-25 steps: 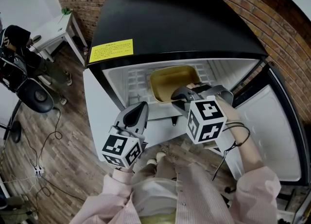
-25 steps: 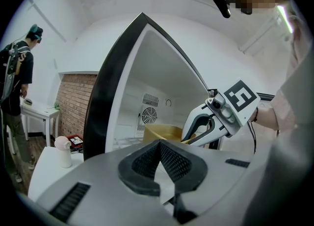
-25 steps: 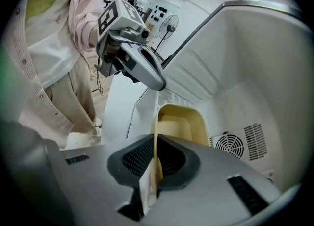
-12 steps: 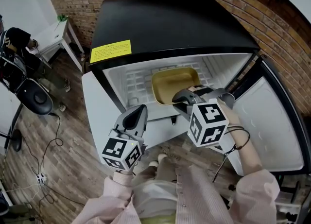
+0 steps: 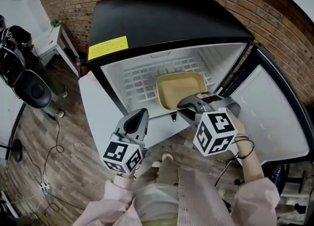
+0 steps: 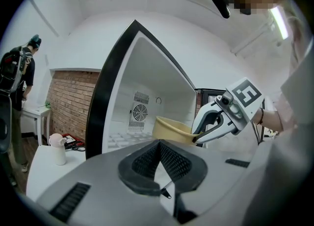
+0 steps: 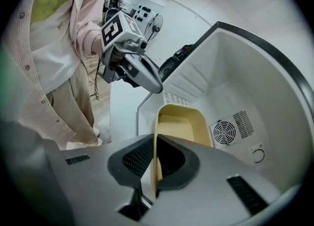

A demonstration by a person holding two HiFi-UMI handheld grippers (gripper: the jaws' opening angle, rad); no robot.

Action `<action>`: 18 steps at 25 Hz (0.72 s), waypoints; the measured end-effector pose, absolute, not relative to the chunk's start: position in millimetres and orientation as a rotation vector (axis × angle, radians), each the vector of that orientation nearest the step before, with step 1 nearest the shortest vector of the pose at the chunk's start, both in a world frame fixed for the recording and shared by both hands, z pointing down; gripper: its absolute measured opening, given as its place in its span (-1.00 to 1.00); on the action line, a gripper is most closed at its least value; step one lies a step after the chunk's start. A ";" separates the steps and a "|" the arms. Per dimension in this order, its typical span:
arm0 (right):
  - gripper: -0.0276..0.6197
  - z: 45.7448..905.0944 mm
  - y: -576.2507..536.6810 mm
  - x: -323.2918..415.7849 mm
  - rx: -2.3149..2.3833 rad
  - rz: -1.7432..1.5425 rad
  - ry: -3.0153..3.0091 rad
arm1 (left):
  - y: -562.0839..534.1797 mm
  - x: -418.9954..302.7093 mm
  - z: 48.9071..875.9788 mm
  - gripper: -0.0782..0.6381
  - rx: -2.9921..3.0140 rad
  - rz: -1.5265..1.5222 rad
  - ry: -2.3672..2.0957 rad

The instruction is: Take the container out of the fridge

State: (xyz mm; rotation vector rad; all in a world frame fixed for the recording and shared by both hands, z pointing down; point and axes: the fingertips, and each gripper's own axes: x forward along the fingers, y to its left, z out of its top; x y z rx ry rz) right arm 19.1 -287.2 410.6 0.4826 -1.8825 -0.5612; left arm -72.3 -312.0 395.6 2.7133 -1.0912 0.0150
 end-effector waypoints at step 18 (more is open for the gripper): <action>-0.84 446.4 -221.7 41.0 0.549 -0.355 -1.974 | -293.3 -67.1 410.4 -0.80 2.724 0.070 -1.070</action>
